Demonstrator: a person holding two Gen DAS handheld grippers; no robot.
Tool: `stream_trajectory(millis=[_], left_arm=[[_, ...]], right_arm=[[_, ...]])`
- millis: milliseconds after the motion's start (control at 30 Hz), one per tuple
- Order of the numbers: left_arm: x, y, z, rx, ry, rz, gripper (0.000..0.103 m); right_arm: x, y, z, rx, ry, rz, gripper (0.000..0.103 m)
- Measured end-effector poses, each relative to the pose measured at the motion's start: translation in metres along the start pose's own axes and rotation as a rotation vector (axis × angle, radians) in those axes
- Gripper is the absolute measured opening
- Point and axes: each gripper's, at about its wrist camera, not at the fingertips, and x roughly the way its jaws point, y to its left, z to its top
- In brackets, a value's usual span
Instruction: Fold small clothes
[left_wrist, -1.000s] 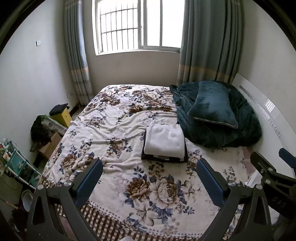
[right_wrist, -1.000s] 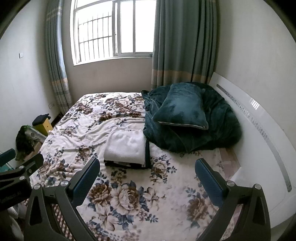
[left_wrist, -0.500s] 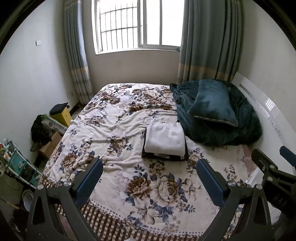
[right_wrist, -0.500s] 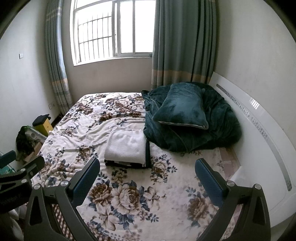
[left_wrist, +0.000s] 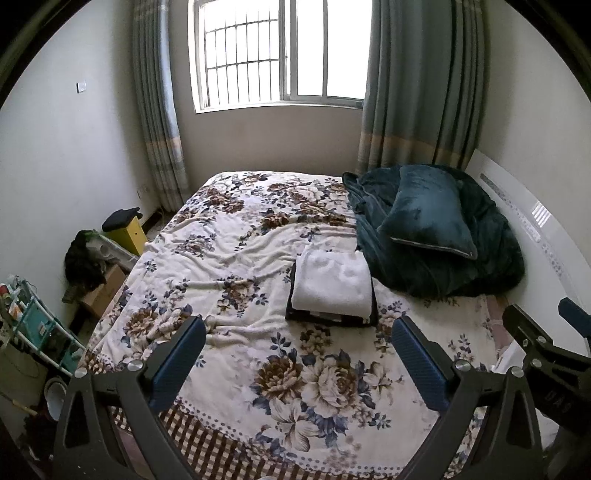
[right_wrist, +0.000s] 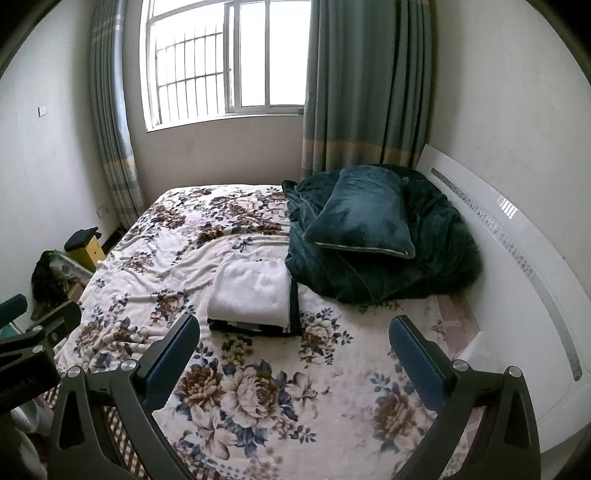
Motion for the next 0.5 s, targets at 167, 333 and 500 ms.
stream_trajectory(millis=[167, 333, 500], left_arm=[[-0.0008, 0.0001, -0.0002, -0.005, 0.002, -0.001, 0.103], [-0.0010, 0.0004, -0.0014, -0.012, 0.006, -0.002, 0.103], [-0.0009, 0.0015, -0.0046, -0.018, 0.005, -0.005, 0.103]], right_arm=[[0.0000, 0.0003, -0.0001, 0.000, -0.001, 0.000, 0.103], [0.0002, 0.0002, -0.0012, 0.002, 0.001, -0.001, 0.103], [0.0007, -0.0005, 0.0020, 0.006, 0.006, -0.006, 0.103]])
